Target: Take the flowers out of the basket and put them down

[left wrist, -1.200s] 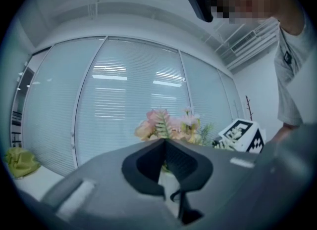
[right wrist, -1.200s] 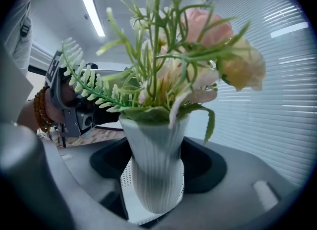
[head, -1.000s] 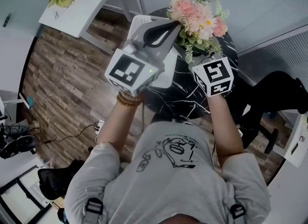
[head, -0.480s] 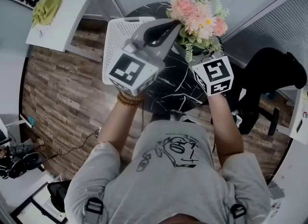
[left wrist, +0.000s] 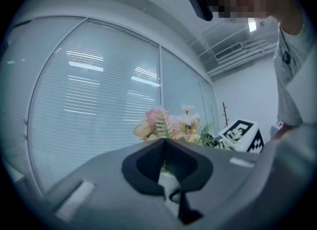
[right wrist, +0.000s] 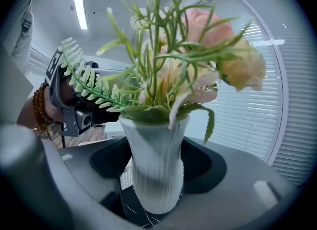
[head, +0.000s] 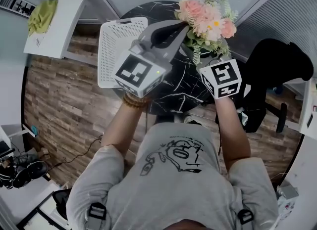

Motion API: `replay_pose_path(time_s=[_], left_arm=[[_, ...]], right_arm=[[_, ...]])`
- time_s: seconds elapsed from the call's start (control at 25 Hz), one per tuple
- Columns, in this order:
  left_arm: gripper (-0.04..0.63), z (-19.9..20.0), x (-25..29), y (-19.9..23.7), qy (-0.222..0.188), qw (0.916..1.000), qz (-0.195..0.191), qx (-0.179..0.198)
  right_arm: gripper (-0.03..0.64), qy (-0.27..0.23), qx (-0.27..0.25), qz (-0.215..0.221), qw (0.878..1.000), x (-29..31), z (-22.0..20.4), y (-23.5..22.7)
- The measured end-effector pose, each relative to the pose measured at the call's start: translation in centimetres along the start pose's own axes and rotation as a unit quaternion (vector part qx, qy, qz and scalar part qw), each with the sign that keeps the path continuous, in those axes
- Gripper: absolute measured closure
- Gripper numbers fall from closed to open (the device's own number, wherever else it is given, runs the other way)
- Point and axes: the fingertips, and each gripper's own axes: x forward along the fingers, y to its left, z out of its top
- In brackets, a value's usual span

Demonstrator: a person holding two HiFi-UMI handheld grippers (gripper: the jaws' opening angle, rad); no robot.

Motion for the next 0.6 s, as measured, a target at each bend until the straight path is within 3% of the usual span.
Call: replay_pose_path(time_s=[0.32, 0.6], left_arm=[[0.592, -0.2, -0.3, 0.1, 0.003, 1.0, 0.004, -0.001], [0.592, -3.4, 0.8, 0.6, 0.017, 0.9997, 0.002, -0.019]], right_arm=[[0.299, -0.001, 0.002, 0.002, 1.0, 0.1, -0.2, 0.4], [0.299, 0.016, 0.01, 0.004, 1.0, 1.2, -3.3, -0.3]])
